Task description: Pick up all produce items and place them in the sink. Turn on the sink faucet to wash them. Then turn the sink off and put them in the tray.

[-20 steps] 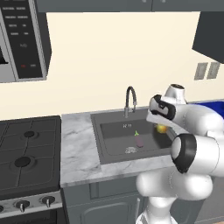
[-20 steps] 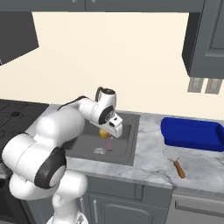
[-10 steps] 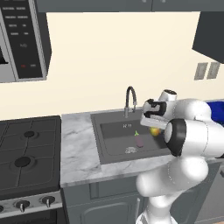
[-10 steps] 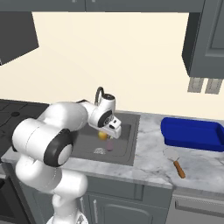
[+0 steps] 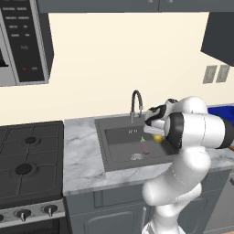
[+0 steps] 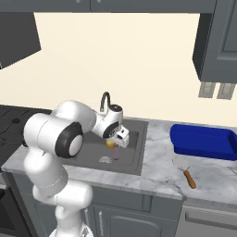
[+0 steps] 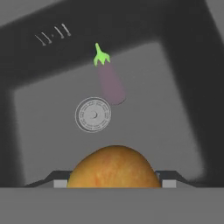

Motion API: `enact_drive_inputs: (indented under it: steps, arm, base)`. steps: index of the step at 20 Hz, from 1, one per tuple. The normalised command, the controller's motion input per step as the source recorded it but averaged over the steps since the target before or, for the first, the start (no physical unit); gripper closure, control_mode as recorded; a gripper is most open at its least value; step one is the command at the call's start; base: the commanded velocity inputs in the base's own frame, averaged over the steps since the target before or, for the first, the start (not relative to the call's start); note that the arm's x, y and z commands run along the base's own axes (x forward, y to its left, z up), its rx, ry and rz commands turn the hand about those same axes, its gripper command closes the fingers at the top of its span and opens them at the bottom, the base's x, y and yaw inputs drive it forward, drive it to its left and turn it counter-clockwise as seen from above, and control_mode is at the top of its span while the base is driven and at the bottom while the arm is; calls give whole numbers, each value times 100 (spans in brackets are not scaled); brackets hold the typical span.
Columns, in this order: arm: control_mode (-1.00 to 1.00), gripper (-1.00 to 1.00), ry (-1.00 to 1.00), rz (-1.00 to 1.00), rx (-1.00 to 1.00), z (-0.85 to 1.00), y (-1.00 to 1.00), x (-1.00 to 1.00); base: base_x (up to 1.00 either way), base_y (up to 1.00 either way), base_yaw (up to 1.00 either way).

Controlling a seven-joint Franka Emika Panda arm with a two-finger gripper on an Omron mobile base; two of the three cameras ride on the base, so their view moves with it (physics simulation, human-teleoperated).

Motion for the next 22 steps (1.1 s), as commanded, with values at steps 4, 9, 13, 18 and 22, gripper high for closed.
enact_drive_inputs:
  steps: [4,9,13,18,22]
  arm:
    - [-100,100,-6,0,0,-29,1,35]
    - [-100,100,-3,0,0,-26,1,36]
    - [-100,100,0,0,0,-24,0,38]
    - [-100,100,0,0,0,-24,0,39]
    - [-100,100,0,0,0,-23,0,34]
  base:
    - [0,0,0]
    - [0,0,0]
    - [0,0,0]
    - [0,0,0]
    - [0,0,0]
